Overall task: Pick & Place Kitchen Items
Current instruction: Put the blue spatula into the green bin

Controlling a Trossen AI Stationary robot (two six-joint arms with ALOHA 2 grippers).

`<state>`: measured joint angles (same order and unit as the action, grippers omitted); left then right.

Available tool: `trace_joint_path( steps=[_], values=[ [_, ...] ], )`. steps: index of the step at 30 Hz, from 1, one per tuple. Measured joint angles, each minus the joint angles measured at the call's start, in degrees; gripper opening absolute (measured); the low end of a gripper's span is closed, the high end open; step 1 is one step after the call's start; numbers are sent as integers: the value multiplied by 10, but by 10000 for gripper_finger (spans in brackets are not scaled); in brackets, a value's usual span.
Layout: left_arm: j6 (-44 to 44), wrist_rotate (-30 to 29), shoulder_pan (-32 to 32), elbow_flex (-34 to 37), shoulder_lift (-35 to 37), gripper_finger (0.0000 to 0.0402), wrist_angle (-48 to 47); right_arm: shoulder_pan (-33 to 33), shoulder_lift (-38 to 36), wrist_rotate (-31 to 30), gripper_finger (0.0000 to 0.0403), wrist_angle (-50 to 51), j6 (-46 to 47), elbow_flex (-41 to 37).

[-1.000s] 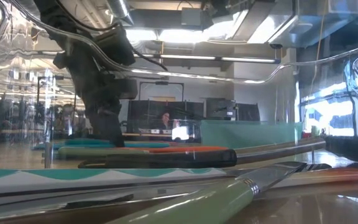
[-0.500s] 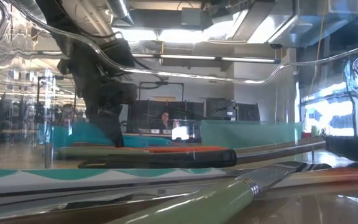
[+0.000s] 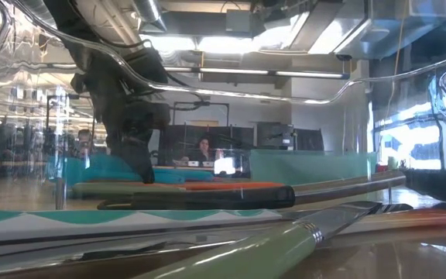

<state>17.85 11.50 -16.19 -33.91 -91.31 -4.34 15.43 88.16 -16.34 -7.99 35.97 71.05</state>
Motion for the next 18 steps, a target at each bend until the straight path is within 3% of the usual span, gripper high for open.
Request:
trace_joint_path(
  steps=[8,18],
  values=[
    [-11,-12,8,0,0,84,2,-3,0,-2,211,0,8,0],
    [-3,-15,7,0,1,27,2,-4,0,-2,211,0,12,0]
  ],
)
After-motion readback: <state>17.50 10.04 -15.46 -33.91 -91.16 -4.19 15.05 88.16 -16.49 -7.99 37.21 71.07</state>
